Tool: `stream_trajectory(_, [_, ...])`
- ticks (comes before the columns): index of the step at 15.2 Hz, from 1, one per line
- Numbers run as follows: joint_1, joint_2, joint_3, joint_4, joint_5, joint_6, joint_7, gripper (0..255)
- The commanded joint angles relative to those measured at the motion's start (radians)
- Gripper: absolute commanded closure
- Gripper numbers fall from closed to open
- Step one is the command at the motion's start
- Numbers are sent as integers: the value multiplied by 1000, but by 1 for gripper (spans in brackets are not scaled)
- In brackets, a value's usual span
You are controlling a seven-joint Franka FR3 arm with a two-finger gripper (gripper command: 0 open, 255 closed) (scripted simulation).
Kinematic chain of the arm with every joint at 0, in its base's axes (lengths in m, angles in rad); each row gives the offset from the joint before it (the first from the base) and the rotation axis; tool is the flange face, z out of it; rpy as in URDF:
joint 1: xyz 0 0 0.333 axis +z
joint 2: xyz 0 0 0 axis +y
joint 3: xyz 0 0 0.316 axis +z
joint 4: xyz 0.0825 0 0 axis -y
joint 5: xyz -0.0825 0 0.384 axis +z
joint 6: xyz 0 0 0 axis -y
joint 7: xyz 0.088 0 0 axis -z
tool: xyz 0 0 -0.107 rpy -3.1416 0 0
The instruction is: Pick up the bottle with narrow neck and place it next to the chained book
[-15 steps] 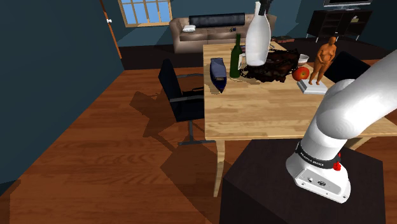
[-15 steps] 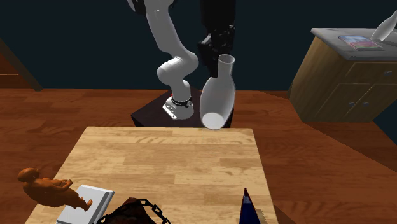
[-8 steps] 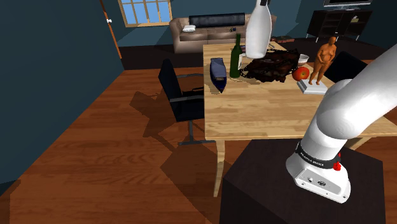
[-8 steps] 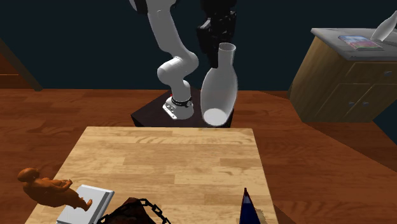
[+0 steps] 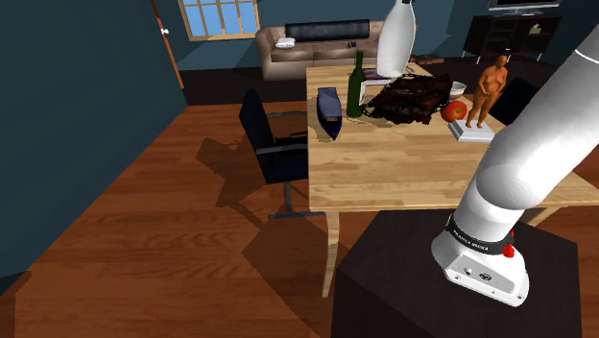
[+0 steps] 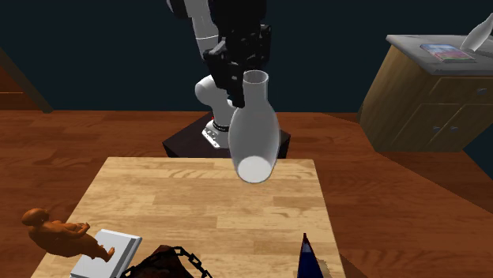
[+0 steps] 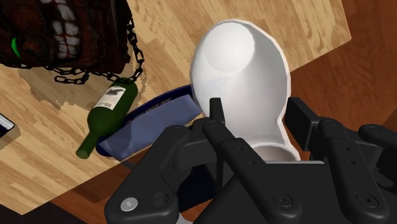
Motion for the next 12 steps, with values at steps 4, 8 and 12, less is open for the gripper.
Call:
stream_trajectory(4, [-62, 211, -145, 203, 126, -37, -181, 255])
stream_trajectory(8, [-97, 267, -171, 229, 167, -24, -231, 255])
stream_trajectory(12, [-76, 215, -156, 117, 129, 49, -213, 255])
